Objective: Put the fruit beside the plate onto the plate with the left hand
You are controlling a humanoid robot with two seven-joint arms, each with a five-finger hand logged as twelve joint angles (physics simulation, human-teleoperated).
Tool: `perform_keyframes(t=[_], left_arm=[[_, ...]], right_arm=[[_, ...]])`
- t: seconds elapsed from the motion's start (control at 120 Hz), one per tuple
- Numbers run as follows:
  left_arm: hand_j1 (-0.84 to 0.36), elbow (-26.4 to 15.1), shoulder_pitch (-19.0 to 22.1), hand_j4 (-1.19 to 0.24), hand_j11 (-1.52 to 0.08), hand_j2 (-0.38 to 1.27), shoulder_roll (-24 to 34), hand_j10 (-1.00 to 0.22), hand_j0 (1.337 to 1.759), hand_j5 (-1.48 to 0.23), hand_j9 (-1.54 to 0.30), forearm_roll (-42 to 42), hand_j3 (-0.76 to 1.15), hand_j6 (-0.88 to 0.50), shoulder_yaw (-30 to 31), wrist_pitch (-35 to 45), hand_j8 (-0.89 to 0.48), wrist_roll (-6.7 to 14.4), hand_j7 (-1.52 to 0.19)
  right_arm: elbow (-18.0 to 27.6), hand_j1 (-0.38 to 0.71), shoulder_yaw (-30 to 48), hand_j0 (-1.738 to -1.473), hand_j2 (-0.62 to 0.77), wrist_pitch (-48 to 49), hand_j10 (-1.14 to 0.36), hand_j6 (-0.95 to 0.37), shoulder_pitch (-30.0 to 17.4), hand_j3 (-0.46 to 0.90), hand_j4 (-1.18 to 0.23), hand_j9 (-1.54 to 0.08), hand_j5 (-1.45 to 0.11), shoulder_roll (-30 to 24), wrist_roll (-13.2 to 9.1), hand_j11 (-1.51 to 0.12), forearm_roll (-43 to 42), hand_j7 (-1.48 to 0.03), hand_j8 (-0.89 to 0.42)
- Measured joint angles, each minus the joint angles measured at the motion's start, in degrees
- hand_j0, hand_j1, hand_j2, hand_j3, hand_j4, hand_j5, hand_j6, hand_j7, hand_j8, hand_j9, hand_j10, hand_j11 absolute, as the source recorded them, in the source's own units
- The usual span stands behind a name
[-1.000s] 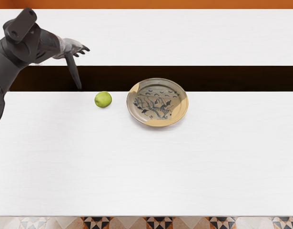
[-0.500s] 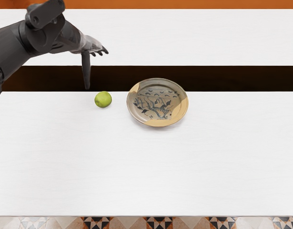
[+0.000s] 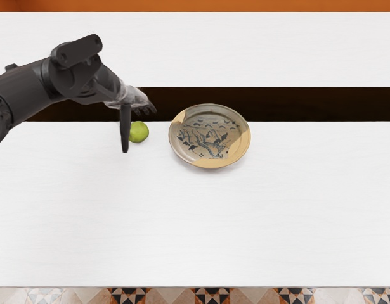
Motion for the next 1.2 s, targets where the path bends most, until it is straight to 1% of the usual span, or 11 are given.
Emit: perform_keyframes(t=[0.3, 0.342, 0.367, 0.433, 0.575, 0.775, 0.8, 0.825, 0.858, 1.017, 1.2], left_arm=[[0.11, -0.9, 1.0, -0.21, -0.26, 0.04, 0.0, -0.21, 1.658, -0.26, -0.21, 0.1, 0.0, -0.21, -0.5, 0.1, -0.19, -0.1, -0.24], [0.07, -0.8, 1.3, -0.28, -0.3, 0.05, 0.0, -0.24, 1.658, -0.26, -0.5, 0.1, 0.0, -0.17, -0.6, 0.4, -0.02, -0.2, -0.31], [0.05, -0.8, 1.3, -0.3, -0.32, 0.05, 0.0, -0.24, 1.658, -0.27, -0.57, 0.0, 0.0, -0.09, -0.6, 0.4, 0.02, -0.2, -0.46], [0.0, -0.7, 1.4, -0.34, -0.38, 0.06, 0.0, -0.26, 1.658, -0.33, -0.65, -0.1, 0.0, -0.03, -0.6, 0.4, 0.07, -0.2, -0.56], [-0.1, -0.2, 1.8, -0.42, -0.49, 0.08, 0.0, -0.35, 1.658, -0.44, -0.69, -0.5, 0.0, -0.01, -0.8, 0.4, 0.08, -0.2, -0.61], [-0.22, 0.2, 1.9, -0.51, -0.62, 0.1, 0.0, -0.47, 1.658, -0.58, -0.64, -0.9, 0.0, -0.09, -0.9, 0.3, 0.02, 0.0, -0.52], [-0.24, 0.2, 2.1, -0.53, -0.64, 0.1, 0.0, -0.48, 1.658, -0.58, -0.76, -1.0, 0.0, 0.0, -1.0, 0.4, 0.1, -0.1, -0.63], [-0.25, 0.3, 2.7, -0.56, -0.65, 0.1, 0.0, -0.5, 1.658, -0.57, -1.0, -1.0, 0.0, 0.21, -1.1, 0.6, 0.27, -0.1, -0.9], [-0.27, 0.3, 2.8, -0.58, -0.67, 0.1, 0.0, -0.51, 1.658, -0.59, -1.09, -1.1, 0.0, 0.25, -1.1, 0.6, 0.32, -0.1, -1.01], [-0.35, 0.4, 2.9, -0.65, -0.76, 0.12, 0.0, -0.57, 1.658, -0.66, -1.14, -1.3, 0.0, 0.26, -1.2, 0.6, 0.35, -0.1, -1.0], [-0.44, 0.4, 3.4, -0.74, -0.86, 0.13, 0.0, -0.62, 1.658, -0.73, -1.3, -1.5, 0.0, 0.38, -1.4, 0.8, 0.47, -0.2, -1.15]], right_arm=[[0.0, -0.35, 0.0, -1.658, 0.0, 0.0, 0.0, 0.0, 0.0, 0.0, 0.0, 0.0, 0.0, 0.0, 0.0, 0.0, 0.0, 0.0, 0.0], [0.0, -0.35, 0.0, -1.658, 0.0, 0.0, 0.0, 0.0, 0.0, 0.0, 0.0, 0.0, 0.0, 0.0, 0.0, 0.0, 0.0, 0.0, 0.0], [0.0, -0.35, 0.0, -1.658, 0.0, 0.0, 0.0, 0.0, 0.0, 0.0, 0.0, 0.0, 0.0, 0.0, 0.0, 0.0, 0.0, 0.0, 0.0], [0.0, -0.35, 0.0, -1.658, 0.0, 0.0, 0.0, 0.0, 0.0, 0.0, 0.0, 0.0, 0.0, 0.0, 0.0, 0.0, 0.0, 0.0, 0.0], [0.0, -0.35, 0.0, -1.658, 0.0, 0.0, 0.0, 0.0, 0.0, 0.0, 0.0, 0.0, 0.0, 0.0, 0.0, 0.0, 0.0, 0.0, 0.0], [0.0, -0.35, 0.0, -1.658, 0.0, 0.0, 0.0, 0.0, 0.0, 0.0, 0.0, 0.0, 0.0, 0.0, 0.0, 0.0, 0.0, 0.0, 0.0], [0.0, -0.35, 0.0, -1.658, 0.0, 0.0, 0.0, 0.0, 0.0, 0.0, 0.0, 0.0, 0.0, 0.0, 0.0, 0.0, 0.0, 0.0, 0.0], [0.0, -0.35, 0.0, -1.658, 0.0, 0.0, 0.0, 0.0, 0.0, 0.0, 0.0, 0.0, 0.0, 0.0, 0.0, 0.0, 0.0, 0.0, 0.0], [0.0, -0.35, 0.0, -1.658, 0.0, 0.0, 0.0, 0.0, 0.0, 0.0, 0.0, 0.0, 0.0, 0.0, 0.0, 0.0, 0.0, 0.0, 0.0], [0.0, -0.35, 0.0, -1.658, 0.0, 0.0, 0.0, 0.0, 0.0, 0.0, 0.0, 0.0, 0.0, 0.0, 0.0, 0.0, 0.0, 0.0, 0.0], [0.0, -0.35, 0.0, -1.658, 0.0, 0.0, 0.0, 0.0, 0.0, 0.0, 0.0, 0.0, 0.0, 0.0, 0.0, 0.0, 0.0, 0.0, 0.0]])
